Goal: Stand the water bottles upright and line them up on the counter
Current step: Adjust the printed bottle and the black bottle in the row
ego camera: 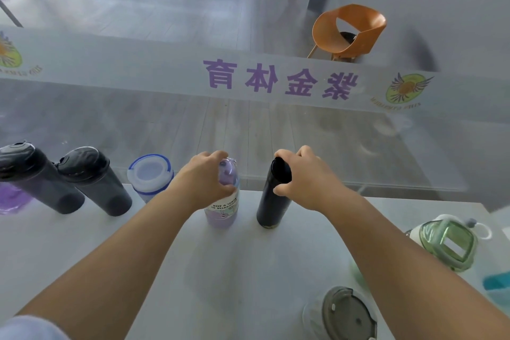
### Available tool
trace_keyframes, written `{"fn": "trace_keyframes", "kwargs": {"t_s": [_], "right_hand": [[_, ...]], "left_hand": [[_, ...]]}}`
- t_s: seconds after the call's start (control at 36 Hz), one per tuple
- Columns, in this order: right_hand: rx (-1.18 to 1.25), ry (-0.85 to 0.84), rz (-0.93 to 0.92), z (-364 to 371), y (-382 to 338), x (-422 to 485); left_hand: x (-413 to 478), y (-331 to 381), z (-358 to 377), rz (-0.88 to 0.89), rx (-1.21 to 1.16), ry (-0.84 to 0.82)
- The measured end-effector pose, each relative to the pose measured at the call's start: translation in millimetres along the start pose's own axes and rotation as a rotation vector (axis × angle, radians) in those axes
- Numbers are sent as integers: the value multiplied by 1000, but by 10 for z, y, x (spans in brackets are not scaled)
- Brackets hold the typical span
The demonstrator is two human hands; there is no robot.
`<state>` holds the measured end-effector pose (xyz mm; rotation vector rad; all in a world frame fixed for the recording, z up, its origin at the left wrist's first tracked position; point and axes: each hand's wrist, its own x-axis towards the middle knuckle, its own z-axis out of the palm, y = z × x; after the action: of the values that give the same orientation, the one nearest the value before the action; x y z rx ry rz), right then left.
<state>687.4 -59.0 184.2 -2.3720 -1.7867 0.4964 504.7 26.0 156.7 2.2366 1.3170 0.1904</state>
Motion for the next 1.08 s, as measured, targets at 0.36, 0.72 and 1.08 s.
{"fn": "trace_keyframes", "kwargs": {"t_s": [0.36, 0.72, 1.08], "right_hand": [[9, -5, 9, -26, 15, 79], [-62, -56, -12, -96, 18, 32], [-64, 26, 9, -480, 160, -574]], "left_hand": [[44, -38, 36, -14, -56, 7], [-63, -12, 55, -33, -37, 64], [-543, 100, -153, -4, 39, 156]]}}
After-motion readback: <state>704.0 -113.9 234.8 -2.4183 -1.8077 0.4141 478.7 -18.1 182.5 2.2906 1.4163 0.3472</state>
